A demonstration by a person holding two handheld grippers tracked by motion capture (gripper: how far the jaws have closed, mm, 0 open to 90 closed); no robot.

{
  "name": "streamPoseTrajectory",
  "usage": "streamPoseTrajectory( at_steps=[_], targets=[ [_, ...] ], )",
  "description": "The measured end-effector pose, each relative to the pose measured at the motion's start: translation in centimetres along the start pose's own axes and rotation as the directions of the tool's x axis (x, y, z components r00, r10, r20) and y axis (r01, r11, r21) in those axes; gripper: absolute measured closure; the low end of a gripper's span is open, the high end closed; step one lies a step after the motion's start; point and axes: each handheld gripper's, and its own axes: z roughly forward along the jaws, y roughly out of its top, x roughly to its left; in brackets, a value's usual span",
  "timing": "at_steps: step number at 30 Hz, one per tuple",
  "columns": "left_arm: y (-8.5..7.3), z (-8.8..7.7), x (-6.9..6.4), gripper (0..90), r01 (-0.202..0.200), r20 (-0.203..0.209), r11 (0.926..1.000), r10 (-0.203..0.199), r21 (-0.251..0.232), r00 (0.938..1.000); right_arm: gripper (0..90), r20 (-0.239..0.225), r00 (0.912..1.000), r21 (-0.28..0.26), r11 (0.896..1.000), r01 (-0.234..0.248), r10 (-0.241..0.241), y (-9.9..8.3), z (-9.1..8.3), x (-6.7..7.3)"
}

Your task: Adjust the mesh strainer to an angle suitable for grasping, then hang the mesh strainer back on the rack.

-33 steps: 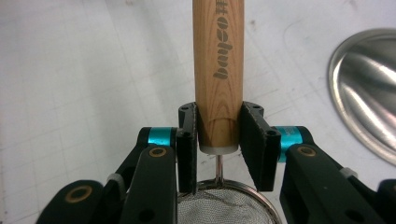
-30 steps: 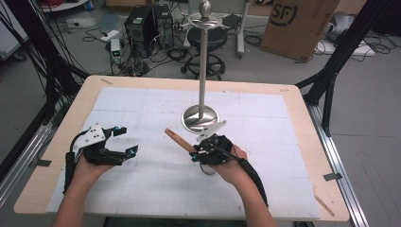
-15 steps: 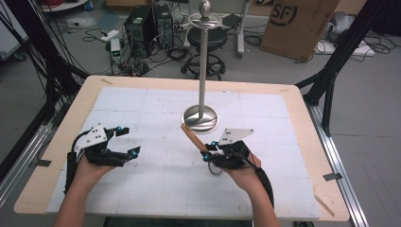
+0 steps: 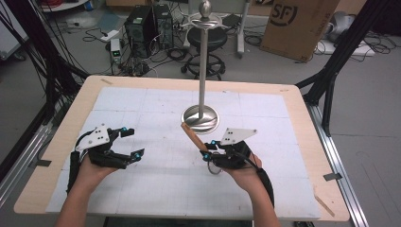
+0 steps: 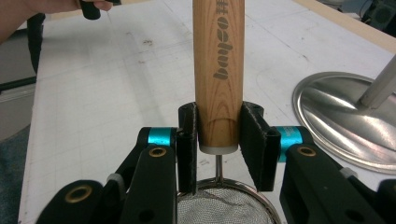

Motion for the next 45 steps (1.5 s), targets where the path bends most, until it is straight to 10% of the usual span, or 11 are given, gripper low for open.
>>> streamPoseTrajectory(
  at_steps=[26, 45],
  targets=[
    [1.1, -0.1, -0.9, 15.9, 0.009, 0.068, 0.9982, -0.005, -0.059, 0.9976, 68.3, -0.021, 0.9998, -0.074, 0.997, -0.004, 0.003, 0.2, -0.3, -0.3],
    [2.9, 2.7, -2.3, 16.0, 0.023, 0.159, 0.9962, -0.010, -0.083, 0.9873, 68.3, -0.050, 0.9985, -0.105, 0.994, 0.018, -0.023, 0.5, -0.5, 0.4]
  ],
)
